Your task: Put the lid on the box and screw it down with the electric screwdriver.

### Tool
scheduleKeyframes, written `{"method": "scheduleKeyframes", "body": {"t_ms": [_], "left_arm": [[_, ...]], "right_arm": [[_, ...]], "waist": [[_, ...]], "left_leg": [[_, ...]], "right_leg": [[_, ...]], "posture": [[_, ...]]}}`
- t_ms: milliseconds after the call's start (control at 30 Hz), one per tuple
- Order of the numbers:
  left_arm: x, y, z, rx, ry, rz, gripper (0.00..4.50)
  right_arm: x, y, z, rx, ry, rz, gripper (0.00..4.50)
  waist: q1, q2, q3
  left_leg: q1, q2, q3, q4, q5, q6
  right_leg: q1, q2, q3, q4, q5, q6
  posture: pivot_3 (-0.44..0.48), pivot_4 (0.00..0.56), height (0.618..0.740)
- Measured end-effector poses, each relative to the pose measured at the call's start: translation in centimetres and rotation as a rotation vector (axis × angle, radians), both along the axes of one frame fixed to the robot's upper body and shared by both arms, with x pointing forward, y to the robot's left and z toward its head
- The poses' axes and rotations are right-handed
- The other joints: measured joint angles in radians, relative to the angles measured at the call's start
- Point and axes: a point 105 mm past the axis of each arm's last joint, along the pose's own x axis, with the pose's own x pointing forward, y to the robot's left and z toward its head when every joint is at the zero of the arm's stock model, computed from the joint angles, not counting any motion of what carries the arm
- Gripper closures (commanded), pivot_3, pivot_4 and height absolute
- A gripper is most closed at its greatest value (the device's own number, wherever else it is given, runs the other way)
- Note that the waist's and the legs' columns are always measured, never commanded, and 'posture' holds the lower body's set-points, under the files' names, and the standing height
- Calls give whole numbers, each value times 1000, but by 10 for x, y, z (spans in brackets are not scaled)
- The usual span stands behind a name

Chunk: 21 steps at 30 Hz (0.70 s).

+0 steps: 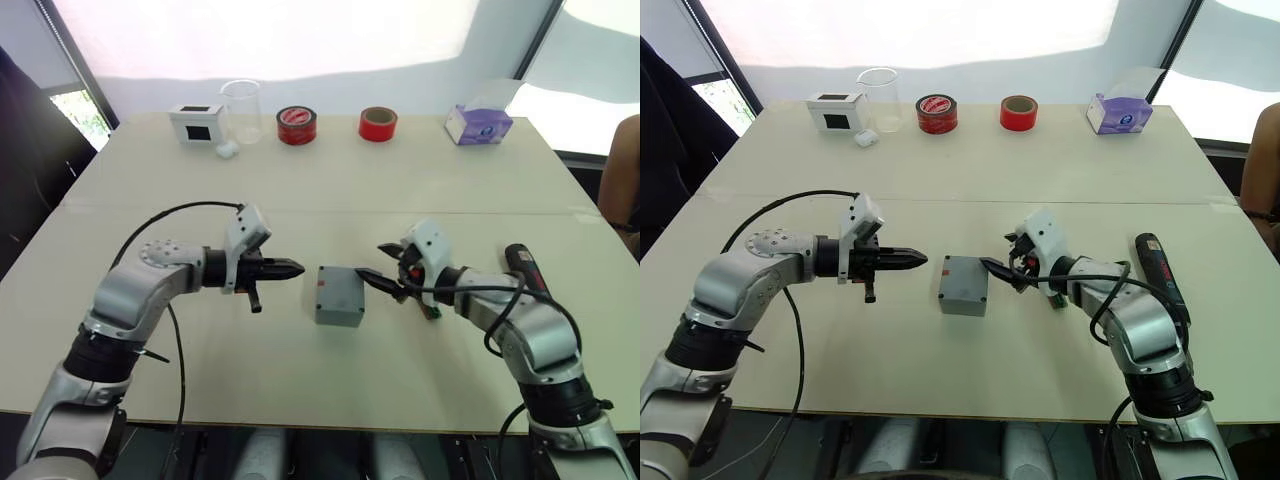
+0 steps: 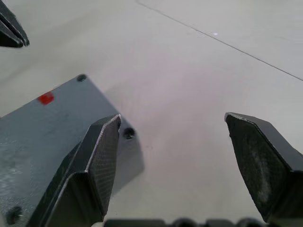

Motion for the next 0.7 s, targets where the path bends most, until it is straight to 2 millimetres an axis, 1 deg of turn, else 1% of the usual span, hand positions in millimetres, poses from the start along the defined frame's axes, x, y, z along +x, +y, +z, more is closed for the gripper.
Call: {"method": "scheduleKeyframes", "body": {"t_ms": [67,100,133,233,300,333,367,400,433,500,533,567,633,700], "left_arm": [[4,-7,7,-30,-36,10,4500],[3,-10,12,-45,-34,-13,4500],[-1,-16,19,-71,-16,-67,4500],[-7,-22,36,-89,-5,-160,4500],[-8,-26,42,-85,-17,-188,4500],[-11,-30,42,-81,-20,-217,4500],[-14,-33,43,-80,-20,-237,4500],[-17,-35,43,-75,-23,-256,4500],[-22,-39,42,-67,-26,-286,4500],[-30,-45,44,-62,-37,-332,4500],[-34,-47,45,-58,-46,-355,4500],[-37,-49,46,-53,-53,-372,4500],[-42,-53,45,-47,-57,-400,4500],[-49,-58,43,-47,-59,-434,4500]], "right_arm": [[3,-12,11,40,18,-49,392],[4,-18,16,40,17,-71,336],[6,-31,26,27,11,-110,22],[7,-68,54,-32,-10,-212,22],[10,-101,76,-50,-11,-328,22],[11,-122,86,-69,9,-410,22],[10,-135,89,-82,32,-457,22],[9,-146,90,-99,63,-494,22],[4,-160,86,-135,130,-534,22],[-9,-178,74,-211,271,-563,22],[-20,-187,64,-273,367,-560,22],[-28,-193,57,-302,440,-555,22],[-38,-199,47,-328,528,-530,22],[-43,-202,36,-332,602,-499,22]], "waist": [[0,0,0],[0,0,0],[1,0,0],[0,0,0],[-2,0,0],[-4,0,0],[-4,0,0],[-4,0,0],[-4,0,0],[-3,0,0],[-2,1,0],[-3,1,0],[-5,1,0],[-13,1,0]], "left_leg": [[0,0,0,0,0,0],[-1,0,0,0,0,0],[-2,0,0,0,0,0],[-1,-1,0,0,0,0],[-1,-1,0,-1,0,0],[-1,0,1,-1,0,0],[-1,0,1,-2,0,0],[-1,0,1,-2,0,0],[-1,1,2,-3,0,0],[-2,1,2,-3,0,0],[-2,1,2,-3,0,1],[-2,1,2,-2,-1,1],[-1,1,3,-2,-1,2],[-1,1,4,-1,-1,2]], "right_leg": [[0,0,0,0,0,0],[-1,0,0,0,0,0],[-1,0,0,0,0,0],[-1,-1,0,0,0,0],[-1,-1,0,-1,0,0],[-1,0,0,-1,0,0],[-1,-1,0,-1,0,0],[-2,0,0,-2,0,0],[-2,0,0,-2,0,0],[-2,-1,1,-3,0,0],[-1,-1,1,-4,0,0],[-1,-1,1,-4,0,0],[-1,-1,1,-4,0,0],[-1,-1,2,-4,0,0]], "posture": [[0,150,740],[0,150,740],[0,150,740],[0,150,740],[0,150,740],[0,150,740],[0,150,740],[0,150,740],[0,150,740],[0,150,740],[0,150,740],[0,150,740],[0,150,740],[0,150,740]]}}
